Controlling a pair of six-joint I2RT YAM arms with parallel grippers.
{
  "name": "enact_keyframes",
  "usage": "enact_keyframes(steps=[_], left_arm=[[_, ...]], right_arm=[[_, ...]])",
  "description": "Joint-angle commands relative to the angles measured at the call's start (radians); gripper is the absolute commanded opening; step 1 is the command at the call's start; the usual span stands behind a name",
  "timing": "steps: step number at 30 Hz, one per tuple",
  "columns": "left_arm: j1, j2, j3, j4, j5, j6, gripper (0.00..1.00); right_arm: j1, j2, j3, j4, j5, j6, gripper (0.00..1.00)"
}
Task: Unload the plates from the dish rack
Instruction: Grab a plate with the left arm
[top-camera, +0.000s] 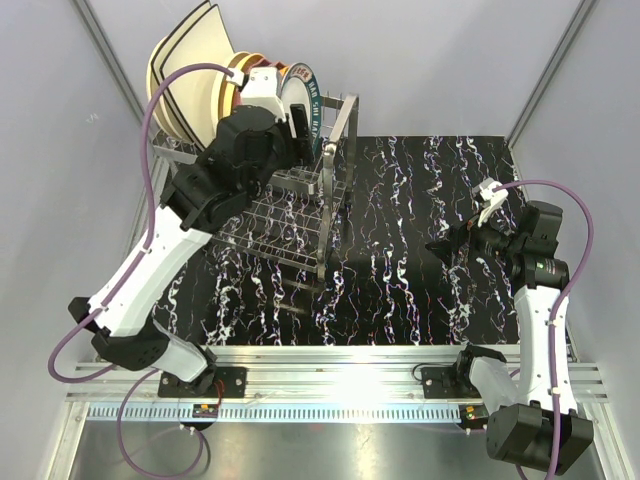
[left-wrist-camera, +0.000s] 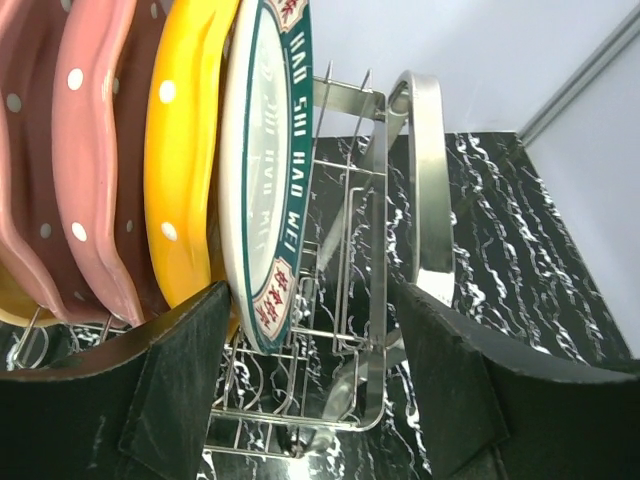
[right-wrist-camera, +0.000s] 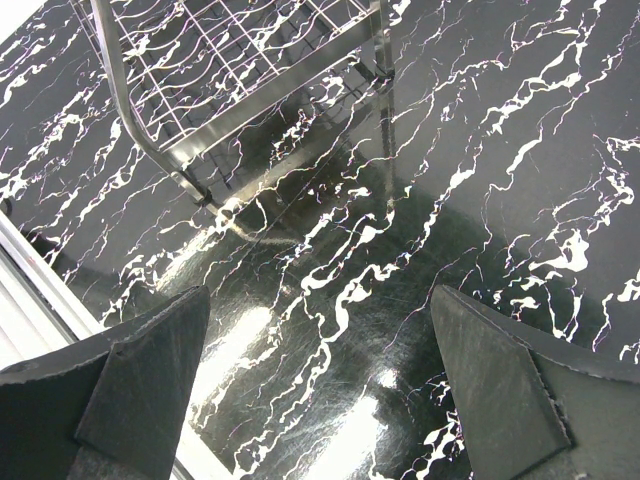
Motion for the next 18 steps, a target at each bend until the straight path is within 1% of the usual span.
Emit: enact_keyframes(steps=[1,3,9,15,17,18], left_arm=[[-0.003,0.011,-0.03,0.078,-0.087,0.046,0.7],[-0.003,0.012,-0.047,0.092,-0.104,0.054,0.69],[-0.005,0.025,-0.077,0.136,-0.188,0.097,0.62],[-0.006,0.031,-0.13,0.218,-0.273,0.186,0.57],[-0.006,0.029,-0.157,0.262,-0.288,0.215,0.52],[-0.006,0.029,-0.166,0.279,-0.299,0.242,0.49]], right_arm=[[0.003,-0.015,0.006,0.004,-0.012,-0.019,1.0],[0.003,-0.018,0.005,0.0,-0.012,-0.019,1.0],[0.003,-0.018,0.005,-0.003,-0.012,-0.022,1.0],[0.003,-0.018,0.006,-0.001,-0.012,-0.023,1.0],[0.003,-0.019,0.006,-0.003,-0.012,-0.022,1.0],[0.003,-0.019,0.006,-0.004,-0.012,-0.022,1.0]])
